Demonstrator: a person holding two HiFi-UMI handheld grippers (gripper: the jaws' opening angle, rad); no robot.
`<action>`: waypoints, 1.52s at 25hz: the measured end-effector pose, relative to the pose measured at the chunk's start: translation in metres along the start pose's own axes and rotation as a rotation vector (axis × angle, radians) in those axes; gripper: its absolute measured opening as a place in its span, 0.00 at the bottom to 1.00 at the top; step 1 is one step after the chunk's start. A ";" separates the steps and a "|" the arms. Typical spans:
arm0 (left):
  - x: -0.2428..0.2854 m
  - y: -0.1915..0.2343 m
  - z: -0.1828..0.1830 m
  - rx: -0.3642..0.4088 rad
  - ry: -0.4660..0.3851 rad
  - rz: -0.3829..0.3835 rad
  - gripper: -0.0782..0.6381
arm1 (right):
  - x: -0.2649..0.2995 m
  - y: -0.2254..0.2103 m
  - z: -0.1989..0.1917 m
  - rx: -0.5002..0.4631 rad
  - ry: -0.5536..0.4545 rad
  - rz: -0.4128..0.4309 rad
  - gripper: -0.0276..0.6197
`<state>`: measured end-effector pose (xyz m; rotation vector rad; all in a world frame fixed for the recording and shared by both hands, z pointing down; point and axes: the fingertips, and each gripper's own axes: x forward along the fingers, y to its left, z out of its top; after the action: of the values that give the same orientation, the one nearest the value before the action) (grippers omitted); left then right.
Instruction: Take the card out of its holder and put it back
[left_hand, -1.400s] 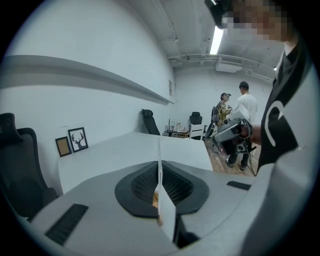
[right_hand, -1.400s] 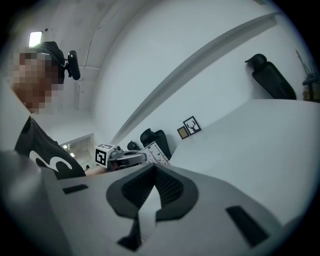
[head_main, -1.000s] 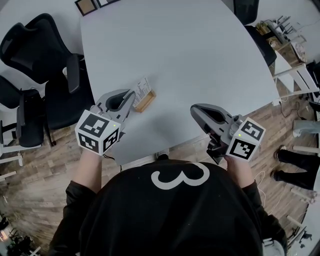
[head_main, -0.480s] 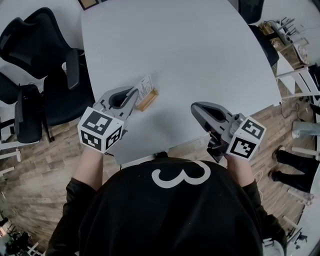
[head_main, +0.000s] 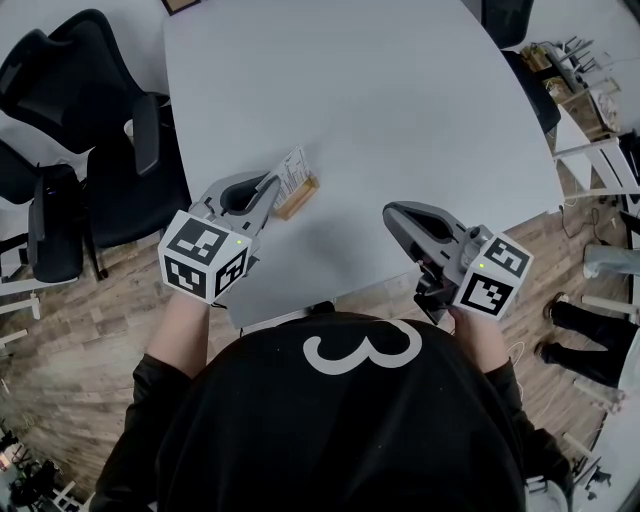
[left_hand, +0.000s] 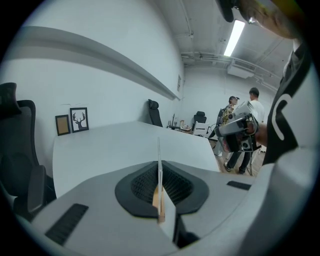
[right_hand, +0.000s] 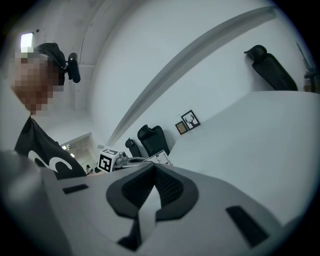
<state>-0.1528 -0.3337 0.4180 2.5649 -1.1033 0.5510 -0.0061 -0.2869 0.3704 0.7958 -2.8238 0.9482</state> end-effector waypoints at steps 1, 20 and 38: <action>0.000 -0.001 -0.001 -0.002 0.002 0.000 0.14 | 0.000 0.000 0.000 0.000 0.001 0.002 0.06; 0.019 -0.004 -0.046 -0.029 0.060 -0.032 0.14 | 0.001 -0.010 -0.003 0.006 0.003 -0.010 0.05; -0.003 0.003 -0.027 -0.173 -0.078 0.008 0.40 | -0.004 -0.001 -0.006 -0.007 0.014 0.004 0.06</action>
<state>-0.1631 -0.3233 0.4406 2.4514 -1.1349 0.3431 -0.0030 -0.2823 0.3754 0.7794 -2.8166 0.9402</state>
